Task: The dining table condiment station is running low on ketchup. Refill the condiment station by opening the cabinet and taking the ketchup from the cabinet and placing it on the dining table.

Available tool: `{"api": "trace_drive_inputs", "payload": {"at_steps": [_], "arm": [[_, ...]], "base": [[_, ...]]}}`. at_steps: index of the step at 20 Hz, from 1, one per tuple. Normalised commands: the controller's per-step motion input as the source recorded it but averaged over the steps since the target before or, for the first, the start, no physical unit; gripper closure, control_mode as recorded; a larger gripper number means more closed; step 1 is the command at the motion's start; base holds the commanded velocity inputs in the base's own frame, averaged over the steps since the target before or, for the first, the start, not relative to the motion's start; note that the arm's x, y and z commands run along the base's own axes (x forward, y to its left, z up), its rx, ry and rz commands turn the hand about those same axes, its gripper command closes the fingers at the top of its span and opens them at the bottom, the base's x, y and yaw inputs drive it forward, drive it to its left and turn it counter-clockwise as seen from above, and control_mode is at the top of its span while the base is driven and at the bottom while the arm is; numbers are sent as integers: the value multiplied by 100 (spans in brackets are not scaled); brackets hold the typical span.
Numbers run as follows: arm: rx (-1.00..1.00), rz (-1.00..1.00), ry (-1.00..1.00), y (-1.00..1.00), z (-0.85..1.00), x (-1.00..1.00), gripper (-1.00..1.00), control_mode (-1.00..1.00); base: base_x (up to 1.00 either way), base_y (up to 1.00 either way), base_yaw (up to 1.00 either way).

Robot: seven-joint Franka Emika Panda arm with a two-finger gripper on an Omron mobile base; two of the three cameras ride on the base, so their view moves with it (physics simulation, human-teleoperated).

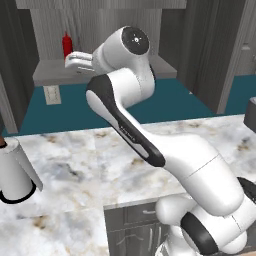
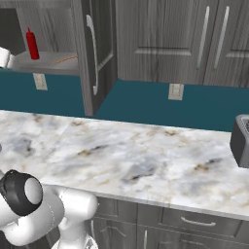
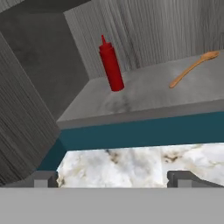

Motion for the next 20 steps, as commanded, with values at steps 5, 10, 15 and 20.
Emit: {"api": "trace_drive_inputs", "payload": {"at_steps": [5, 10, 15, 20], "arm": [[0, 0, -3, -2, 1, 71, -100, -100], [0, 0, 0, 0, 0, 70, -100, -100], [0, 0, 0, 0, 0, 54, -100, -100], [-1, 0, 0, 3, 0, 43, -100, -100]], "base": [[0, 0, 0], [0, 0, 0], [0, 0, 0], [0, 0, 0]]}}
